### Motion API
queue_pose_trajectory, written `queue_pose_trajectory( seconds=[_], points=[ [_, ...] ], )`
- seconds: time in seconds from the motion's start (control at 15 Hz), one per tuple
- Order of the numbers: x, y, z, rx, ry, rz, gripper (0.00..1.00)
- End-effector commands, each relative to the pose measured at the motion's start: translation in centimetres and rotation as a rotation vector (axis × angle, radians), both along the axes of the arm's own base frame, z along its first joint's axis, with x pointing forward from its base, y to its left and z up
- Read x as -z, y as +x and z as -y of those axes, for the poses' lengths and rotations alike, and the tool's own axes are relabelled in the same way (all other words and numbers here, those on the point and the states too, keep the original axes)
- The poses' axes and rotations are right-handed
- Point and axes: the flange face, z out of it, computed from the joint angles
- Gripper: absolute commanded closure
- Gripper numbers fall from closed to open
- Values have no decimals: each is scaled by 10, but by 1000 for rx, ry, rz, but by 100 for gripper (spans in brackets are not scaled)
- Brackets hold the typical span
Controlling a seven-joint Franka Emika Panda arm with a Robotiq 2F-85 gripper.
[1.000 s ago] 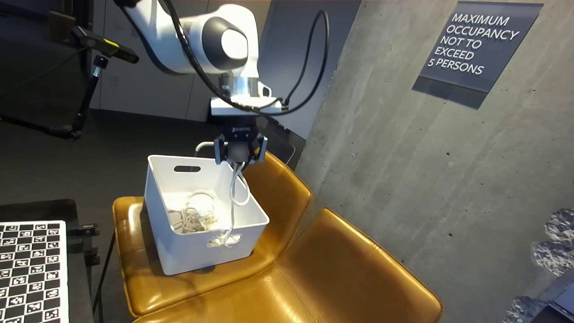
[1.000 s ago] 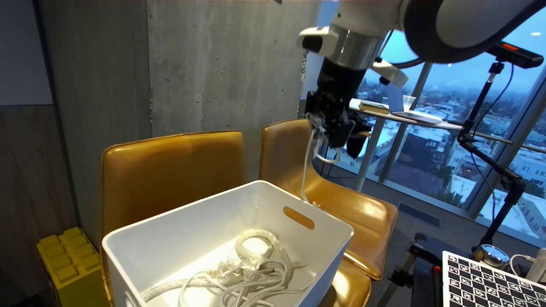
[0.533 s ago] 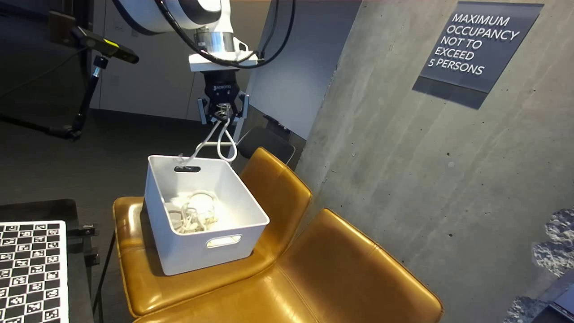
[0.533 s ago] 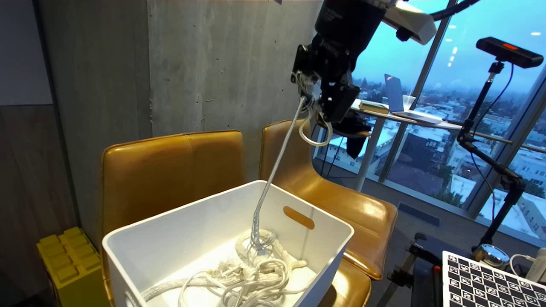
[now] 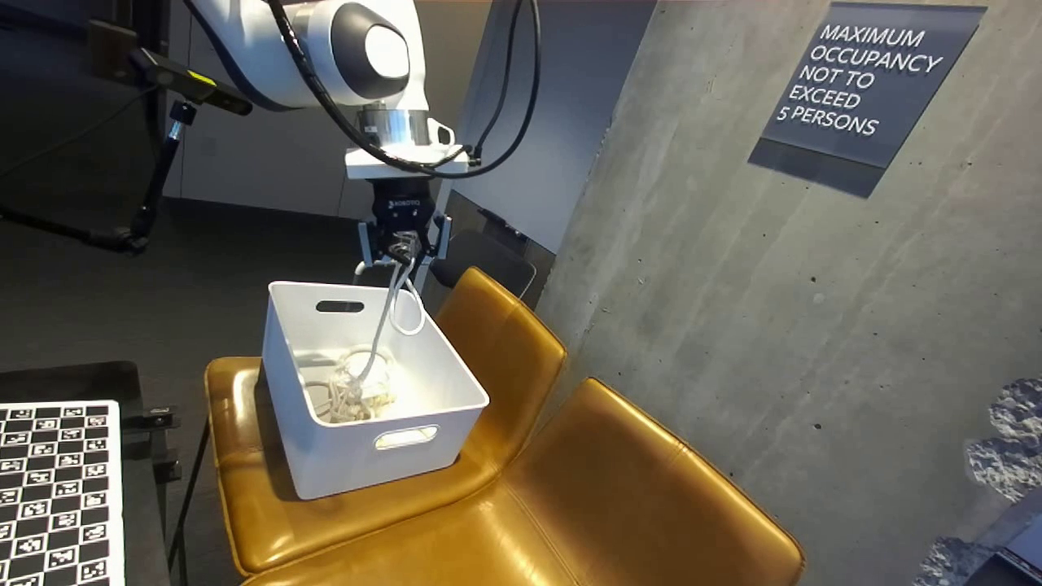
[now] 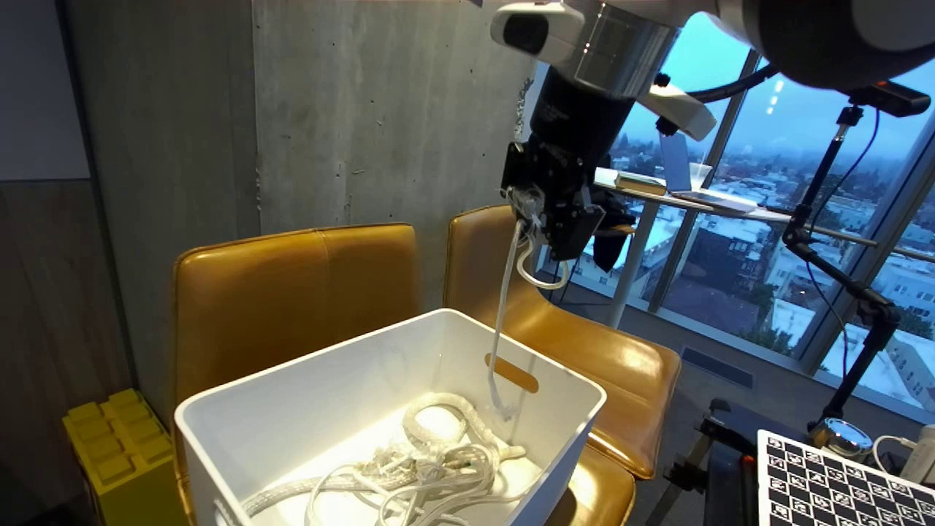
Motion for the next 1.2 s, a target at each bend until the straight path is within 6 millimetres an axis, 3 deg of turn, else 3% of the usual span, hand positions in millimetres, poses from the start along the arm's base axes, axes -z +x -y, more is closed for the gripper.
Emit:
queue_pose_trajectory(
  seconds=[0.0, 0.27, 0.33, 0.47, 1.0, 1.07, 1.13],
  points=[
    [9, 5, 2, 8, 1, 16, 100],
    [20, 4, -3, 1, 17, 7, 97],
    [22, 2, -5, -3, 20, 5, 73],
    [25, 1, -7, -12, 25, 6, 68],
    [38, -2, 7, 70, 34, 12, 12],
    [37, -1, 4, 32, 29, -19, 30],
    [38, -1, 6, 52, 33, -16, 22]
  ],
)
